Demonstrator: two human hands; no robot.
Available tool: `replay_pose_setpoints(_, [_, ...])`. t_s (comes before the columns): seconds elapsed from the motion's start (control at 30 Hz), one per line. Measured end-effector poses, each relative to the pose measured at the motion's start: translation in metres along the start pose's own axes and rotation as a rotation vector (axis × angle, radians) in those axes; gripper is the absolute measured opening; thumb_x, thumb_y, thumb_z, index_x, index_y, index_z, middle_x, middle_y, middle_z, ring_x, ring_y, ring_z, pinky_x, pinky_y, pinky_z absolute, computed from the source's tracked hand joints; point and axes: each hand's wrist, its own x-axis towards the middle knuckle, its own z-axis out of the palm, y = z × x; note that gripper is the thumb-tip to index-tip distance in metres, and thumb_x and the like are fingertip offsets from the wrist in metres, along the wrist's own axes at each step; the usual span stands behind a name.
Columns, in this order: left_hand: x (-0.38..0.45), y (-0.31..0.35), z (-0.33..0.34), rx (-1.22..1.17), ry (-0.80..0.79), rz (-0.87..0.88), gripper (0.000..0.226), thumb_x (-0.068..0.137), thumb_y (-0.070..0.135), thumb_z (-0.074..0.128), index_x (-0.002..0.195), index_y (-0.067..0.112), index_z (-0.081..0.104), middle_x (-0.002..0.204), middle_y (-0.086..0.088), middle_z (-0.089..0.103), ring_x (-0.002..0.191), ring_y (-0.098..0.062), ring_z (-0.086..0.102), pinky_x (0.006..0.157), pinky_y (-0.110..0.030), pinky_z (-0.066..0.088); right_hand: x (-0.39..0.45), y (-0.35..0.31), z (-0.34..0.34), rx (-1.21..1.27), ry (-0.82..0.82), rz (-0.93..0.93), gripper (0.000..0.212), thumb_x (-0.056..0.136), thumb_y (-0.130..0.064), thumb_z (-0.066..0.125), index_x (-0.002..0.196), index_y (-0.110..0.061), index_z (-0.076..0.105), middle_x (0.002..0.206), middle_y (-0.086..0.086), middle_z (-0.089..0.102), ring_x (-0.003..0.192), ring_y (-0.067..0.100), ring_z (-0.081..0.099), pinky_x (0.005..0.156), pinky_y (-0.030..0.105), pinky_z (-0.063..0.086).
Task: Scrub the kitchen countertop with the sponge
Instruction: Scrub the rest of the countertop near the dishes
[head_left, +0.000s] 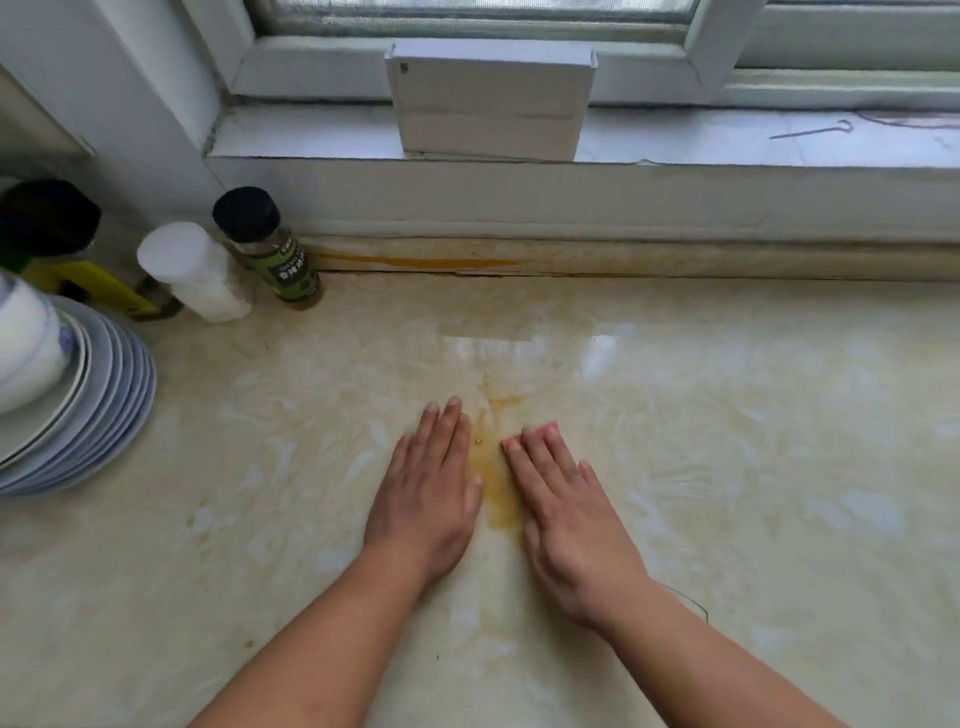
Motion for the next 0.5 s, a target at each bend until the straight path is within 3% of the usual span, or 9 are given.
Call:
replay_pose_setpoints(0.13, [-0.027,-0.02,0.003,0.096,-0.055,-0.015,0.079,0.104,0.057,0.015,0.16,0.021,-0.027,0.163,0.007,-0.044,0.148,-0.01,-0.042,0.128,-0.041,-0.013,-0.068,-0.01,0.036,0.036,0.09,0.048,0.083,0.087,-0.026,0.039,0.164,-0.028,0.009,0.172,-0.01,-0.002,0.158,0.015,-0.002,0.124,0.036,0.015])
replay_pose_setpoints(0.33, [-0.026,-0.024,0.003,0.101,-0.061,0.001,0.079,0.104,0.055,0.016,0.159,0.02,-0.028,0.163,0.005,-0.045,0.148,-0.01,-0.043,0.127,-0.041,-0.016,0.007,-0.033,0.021,-0.018,0.051,0.065,0.075,0.104,-0.027,0.034,0.161,-0.032,-0.015,0.165,-0.014,-0.03,0.15,0.008,-0.033,0.127,0.039,-0.002])
replay_pose_setpoints(0.5, [-0.027,-0.025,0.002,0.062,-0.045,0.014,0.082,0.092,0.054,0.002,0.161,0.018,-0.025,0.164,0.004,-0.044,0.149,-0.011,-0.042,0.125,-0.039,-0.02,-0.046,-0.049,0.046,0.02,0.07,0.067,0.083,0.091,-0.026,0.037,0.163,-0.032,-0.004,0.17,-0.011,-0.014,0.157,0.013,-0.013,0.127,0.038,0.006])
